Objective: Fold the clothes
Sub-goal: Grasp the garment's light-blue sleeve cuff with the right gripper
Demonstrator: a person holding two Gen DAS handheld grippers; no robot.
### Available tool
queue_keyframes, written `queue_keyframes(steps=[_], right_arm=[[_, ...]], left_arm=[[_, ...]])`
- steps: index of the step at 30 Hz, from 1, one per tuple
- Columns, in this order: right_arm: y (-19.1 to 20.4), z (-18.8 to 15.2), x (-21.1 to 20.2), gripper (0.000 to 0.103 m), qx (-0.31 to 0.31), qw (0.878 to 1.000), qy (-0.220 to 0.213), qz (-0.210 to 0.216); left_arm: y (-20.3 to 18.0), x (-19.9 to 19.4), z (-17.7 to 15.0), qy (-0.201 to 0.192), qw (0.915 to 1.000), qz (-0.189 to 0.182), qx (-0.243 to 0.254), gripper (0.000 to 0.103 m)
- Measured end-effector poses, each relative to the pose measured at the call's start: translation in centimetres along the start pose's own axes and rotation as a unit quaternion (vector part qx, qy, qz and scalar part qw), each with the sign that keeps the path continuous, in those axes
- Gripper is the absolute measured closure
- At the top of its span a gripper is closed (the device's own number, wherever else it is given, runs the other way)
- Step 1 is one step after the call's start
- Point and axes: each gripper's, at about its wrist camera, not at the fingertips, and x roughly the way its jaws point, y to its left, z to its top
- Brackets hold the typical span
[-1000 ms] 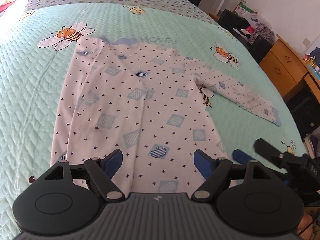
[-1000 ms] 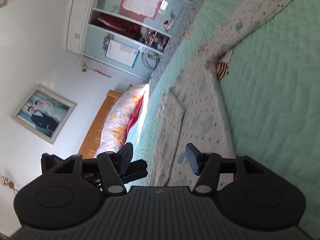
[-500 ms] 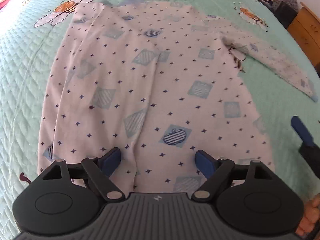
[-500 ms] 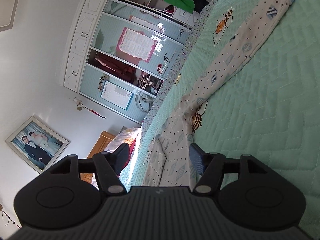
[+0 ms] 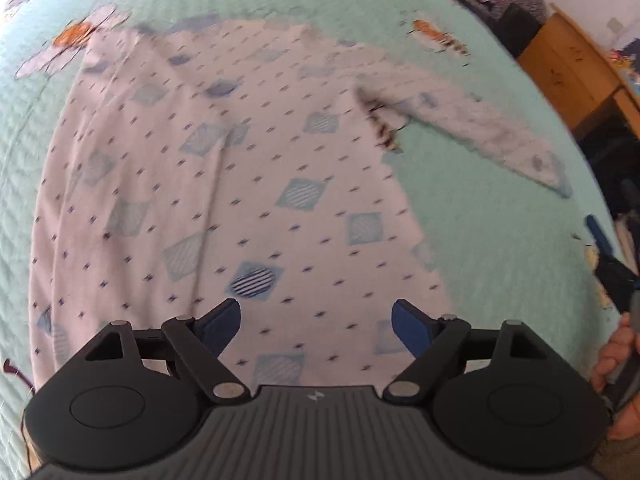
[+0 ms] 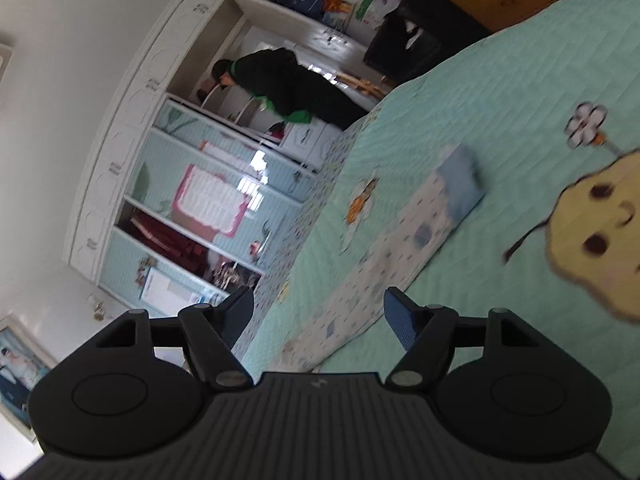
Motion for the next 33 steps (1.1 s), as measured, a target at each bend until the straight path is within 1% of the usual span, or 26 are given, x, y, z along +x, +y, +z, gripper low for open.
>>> queue_keyframes(steps=[1,3,5,7,8,11,14,17,21,24,28,30,31,33], right_arm=[[-0.8,1.0,-0.2,0.03,0.015,1.0,-0.012,-0.012],[-2.2,2.7,0.2,0.03,0.037,0.998,-0.019,-0.039],[-3.1,3.7,1.4,0.03,0.063,0.997,-0.002,-0.051],[-3.6,4.3,2.7,0.03,0.082,0.994,0.018,-0.064],[-3.6,4.4,3.4,0.03,0.085,0.993,0.028,-0.072],[-3.4,4.6,5.4,0.03,0.092,0.99,0.053,-0.097],[-3.0,4.5,7.5,0.03,0.079,0.986,0.066,-0.129],[-2.5,4.1,9.1,0.03,0.064,0.985,0.067,-0.145],[-2.8,4.5,10.8,0.03,0.06,0.986,0.054,-0.148],[-3.0,4.5,11.3,0.03,0.054,0.987,0.045,-0.147],[-2.8,4.4,11.5,0.031,0.031,0.987,0.047,-0.15],[-2.8,4.4,11.3,0.033,0.023,0.987,0.048,-0.15],[-2.9,4.4,11.2,0.036,0.02,0.987,0.049,-0.151],[-3.0,4.3,10.9,0.038,0.015,0.987,0.049,-0.15]], left_arm=[[-0.8,-0.1,0.2,-0.006,0.9999,-0.012,0.011,0.017],[-2.0,0.0,0.6,-0.009,0.9992,-0.027,0.028,0.016],[-2.3,1.5,0.6,0.016,0.9997,-0.011,0.012,0.016],[-1.6,2.5,0.1,0.036,0.9992,-0.007,-0.018,0.016],[-1.0,2.7,-0.2,0.046,0.9983,-0.009,-0.036,0.016],[-0.3,2.6,-1.4,0.054,0.9974,-0.012,-0.046,0.016],[0.3,2.4,-1.6,0.053,0.9971,-0.018,-0.051,0.016],[0.8,2.3,-1.6,0.051,0.9968,-0.025,-0.056,0.016],[1.4,2.1,-1.7,0.049,0.9962,-0.034,-0.063,0.016],[2.0,1.9,-1.7,0.043,0.9951,-0.043,-0.078,0.016],[2.9,1.1,-1.4,0.024,0.9945,-0.038,-0.095,0.016],[3.4,0.6,-1.2,0.014,0.9949,-0.03,-0.095,0.016],[3.6,0.3,-1.0,0.008,0.9949,-0.029,-0.097,0.016],[4.2,-0.3,-0.8,-0.005,0.9944,-0.029,-0.102,0.016]])
